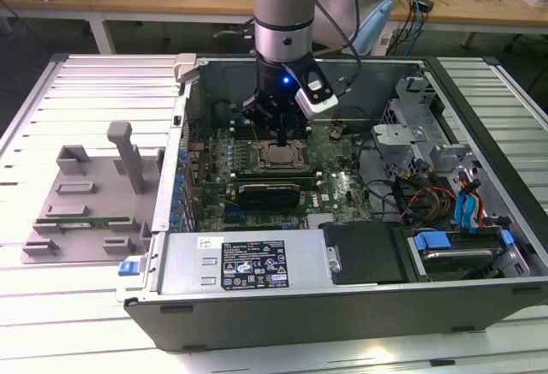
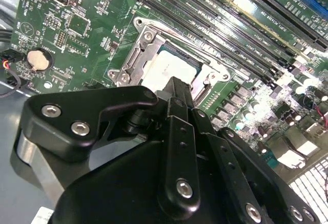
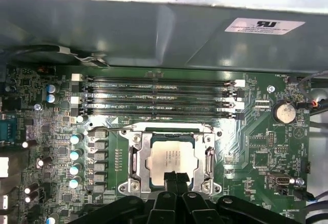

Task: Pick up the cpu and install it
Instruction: 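Install the first cpu locking lever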

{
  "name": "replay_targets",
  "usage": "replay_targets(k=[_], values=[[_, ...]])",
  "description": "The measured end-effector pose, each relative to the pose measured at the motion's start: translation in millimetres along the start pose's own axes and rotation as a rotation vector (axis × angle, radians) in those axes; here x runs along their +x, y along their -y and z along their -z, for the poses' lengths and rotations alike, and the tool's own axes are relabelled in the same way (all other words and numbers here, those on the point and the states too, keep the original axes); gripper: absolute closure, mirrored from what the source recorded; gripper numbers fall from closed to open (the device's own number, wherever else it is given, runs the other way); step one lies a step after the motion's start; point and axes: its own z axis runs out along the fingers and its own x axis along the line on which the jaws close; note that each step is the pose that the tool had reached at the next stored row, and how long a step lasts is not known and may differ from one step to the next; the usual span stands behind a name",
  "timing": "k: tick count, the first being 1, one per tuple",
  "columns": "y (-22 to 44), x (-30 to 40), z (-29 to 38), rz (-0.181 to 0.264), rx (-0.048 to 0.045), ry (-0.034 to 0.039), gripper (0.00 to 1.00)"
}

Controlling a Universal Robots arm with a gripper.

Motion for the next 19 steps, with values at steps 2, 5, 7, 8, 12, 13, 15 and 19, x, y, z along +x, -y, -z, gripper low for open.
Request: replay_targets(k=[2,5,7,8,12,13,15,19], values=[[0.0,-0.7,11.6,0.000,0.0001,0.0000,0.89],[0.0,-0.8,13.4,0.000,-0.0001,0.0001,0.89],[0.0,-0.8,13.7,0.000,0.0000,0.0000,0.89],[0.0,-0.8,13.7,0.000,0.0000,0.0000,0.89],[0.0,3.7,14.0,0.000,0.0001,0.0000,0.89],[-0.1,7.0,14.3,0.000,0.0001,-0.0001,0.89],[-0.2,13.2,14.6,0.000,0.0000,0.0000,0.89],[-0.5,26.4,15.4,0.000,0.0000,0.0000,0.89]])
